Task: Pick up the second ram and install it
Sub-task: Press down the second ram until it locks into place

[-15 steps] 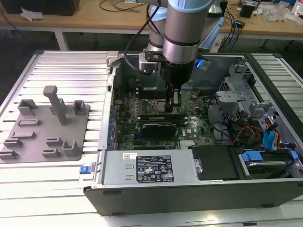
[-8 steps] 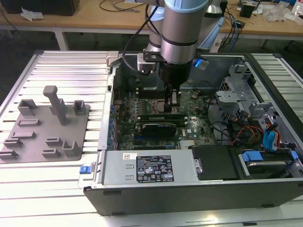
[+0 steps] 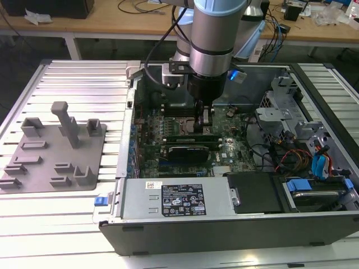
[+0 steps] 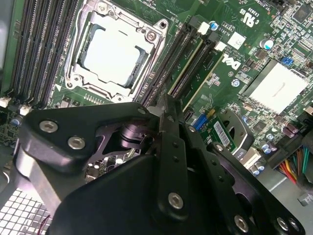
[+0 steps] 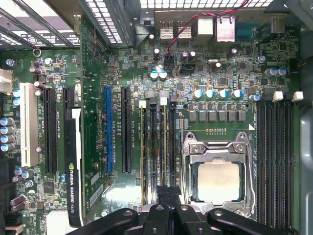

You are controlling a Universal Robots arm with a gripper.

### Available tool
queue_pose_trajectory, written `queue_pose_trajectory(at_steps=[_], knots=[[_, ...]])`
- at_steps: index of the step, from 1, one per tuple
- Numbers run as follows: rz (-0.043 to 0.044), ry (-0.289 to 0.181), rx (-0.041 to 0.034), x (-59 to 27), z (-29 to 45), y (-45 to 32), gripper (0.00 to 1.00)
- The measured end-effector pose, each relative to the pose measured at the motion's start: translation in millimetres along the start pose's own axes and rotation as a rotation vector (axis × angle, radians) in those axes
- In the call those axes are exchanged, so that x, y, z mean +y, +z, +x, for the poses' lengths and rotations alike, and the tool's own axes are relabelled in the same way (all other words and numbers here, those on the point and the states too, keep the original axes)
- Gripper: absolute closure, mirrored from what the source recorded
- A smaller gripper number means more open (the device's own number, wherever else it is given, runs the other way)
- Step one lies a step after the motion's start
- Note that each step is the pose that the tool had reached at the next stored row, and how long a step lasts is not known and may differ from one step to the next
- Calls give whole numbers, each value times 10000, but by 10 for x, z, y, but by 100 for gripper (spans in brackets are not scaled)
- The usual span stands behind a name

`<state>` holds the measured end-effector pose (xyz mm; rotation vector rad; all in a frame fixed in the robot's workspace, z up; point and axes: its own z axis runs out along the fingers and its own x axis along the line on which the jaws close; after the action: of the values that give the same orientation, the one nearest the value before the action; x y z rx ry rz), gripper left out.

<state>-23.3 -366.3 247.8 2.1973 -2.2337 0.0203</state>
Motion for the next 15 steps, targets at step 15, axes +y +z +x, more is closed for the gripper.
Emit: queue_pose_trajectory(at_steps=[15], knots=[[-1,1,0,-212,-3,4,92]])
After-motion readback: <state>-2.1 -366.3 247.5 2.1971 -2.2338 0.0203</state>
